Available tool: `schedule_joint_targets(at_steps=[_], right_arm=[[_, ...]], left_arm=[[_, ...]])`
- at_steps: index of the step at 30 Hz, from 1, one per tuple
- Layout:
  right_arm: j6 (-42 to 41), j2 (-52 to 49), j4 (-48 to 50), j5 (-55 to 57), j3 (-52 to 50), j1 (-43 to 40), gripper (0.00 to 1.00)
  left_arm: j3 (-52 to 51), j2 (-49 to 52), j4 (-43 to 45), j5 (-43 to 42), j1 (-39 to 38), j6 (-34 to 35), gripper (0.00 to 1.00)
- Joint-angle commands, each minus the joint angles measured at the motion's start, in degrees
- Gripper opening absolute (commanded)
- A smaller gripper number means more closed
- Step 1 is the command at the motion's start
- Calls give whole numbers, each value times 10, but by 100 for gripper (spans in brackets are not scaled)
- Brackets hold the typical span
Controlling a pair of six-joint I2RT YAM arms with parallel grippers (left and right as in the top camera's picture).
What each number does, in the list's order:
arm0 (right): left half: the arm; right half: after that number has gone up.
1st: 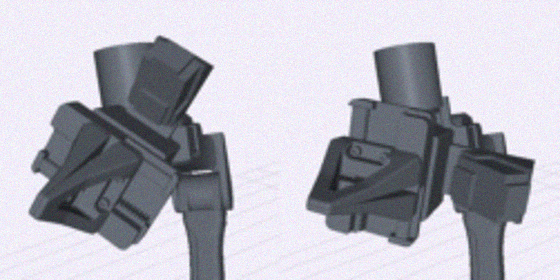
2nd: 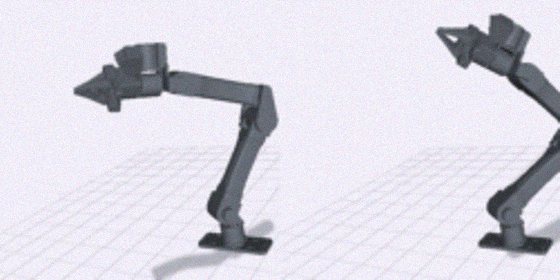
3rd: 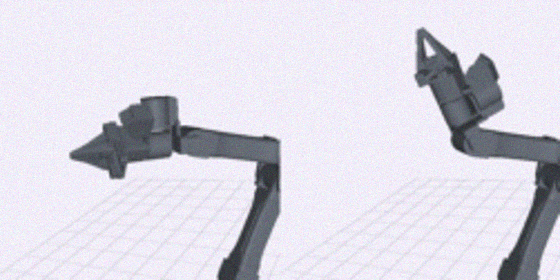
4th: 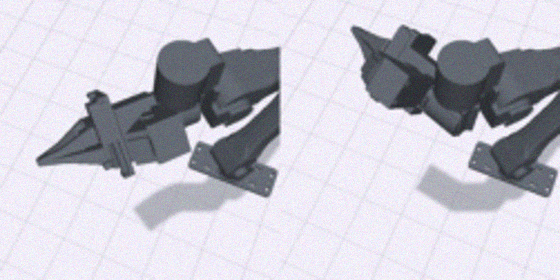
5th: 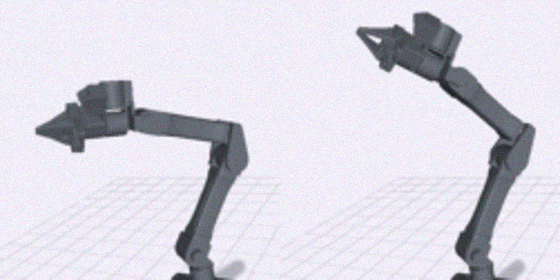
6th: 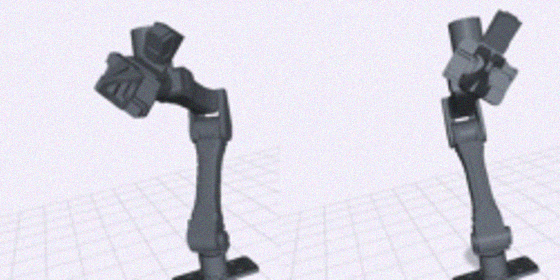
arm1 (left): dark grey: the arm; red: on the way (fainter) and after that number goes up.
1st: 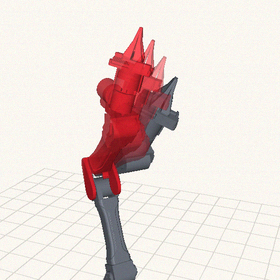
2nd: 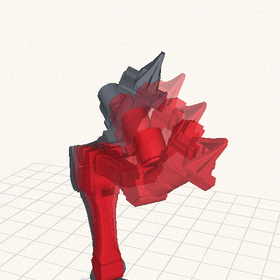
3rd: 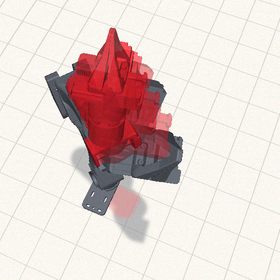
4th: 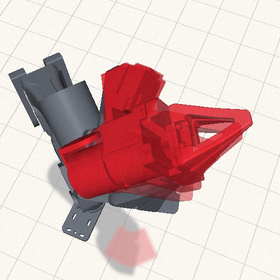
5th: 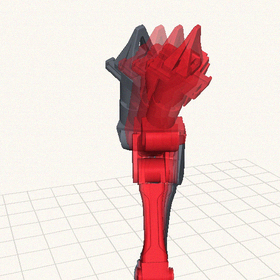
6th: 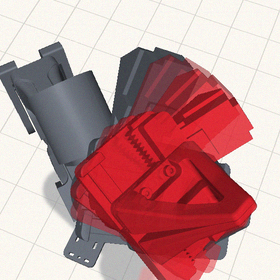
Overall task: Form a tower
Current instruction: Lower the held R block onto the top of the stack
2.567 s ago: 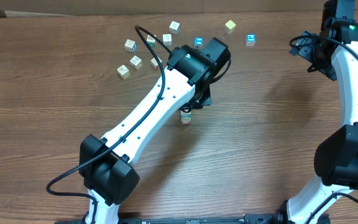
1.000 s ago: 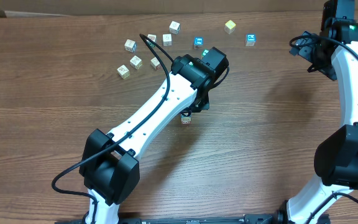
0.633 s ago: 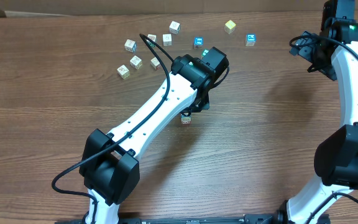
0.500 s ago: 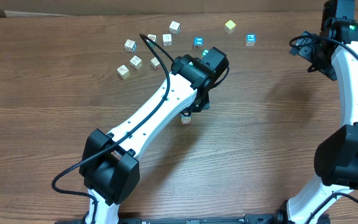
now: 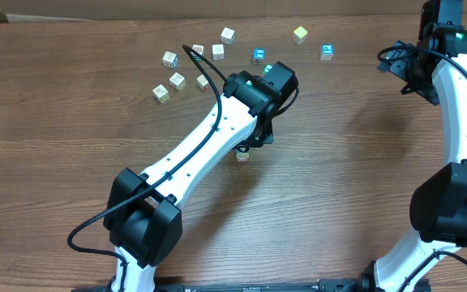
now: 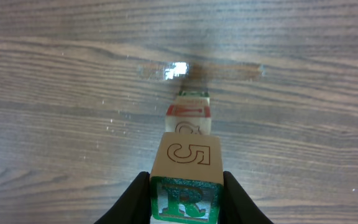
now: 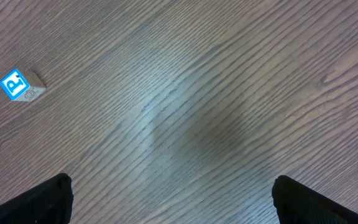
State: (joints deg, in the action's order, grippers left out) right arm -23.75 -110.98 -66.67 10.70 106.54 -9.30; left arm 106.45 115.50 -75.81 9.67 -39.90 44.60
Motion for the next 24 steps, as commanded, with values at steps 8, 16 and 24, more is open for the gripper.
schedule_joint_targets(at_steps=[8, 16, 24], right_arm=[[0, 4, 2, 2, 3, -1, 100], [0, 4, 2, 2, 3, -1, 100], [0, 4, 2, 2, 3, -1, 100]], left_arm=[[-3, 5, 13, 0, 1, -9, 22], [-3, 5, 32, -1, 1, -28, 18], [-3, 5, -1, -3, 1, -28, 19]])
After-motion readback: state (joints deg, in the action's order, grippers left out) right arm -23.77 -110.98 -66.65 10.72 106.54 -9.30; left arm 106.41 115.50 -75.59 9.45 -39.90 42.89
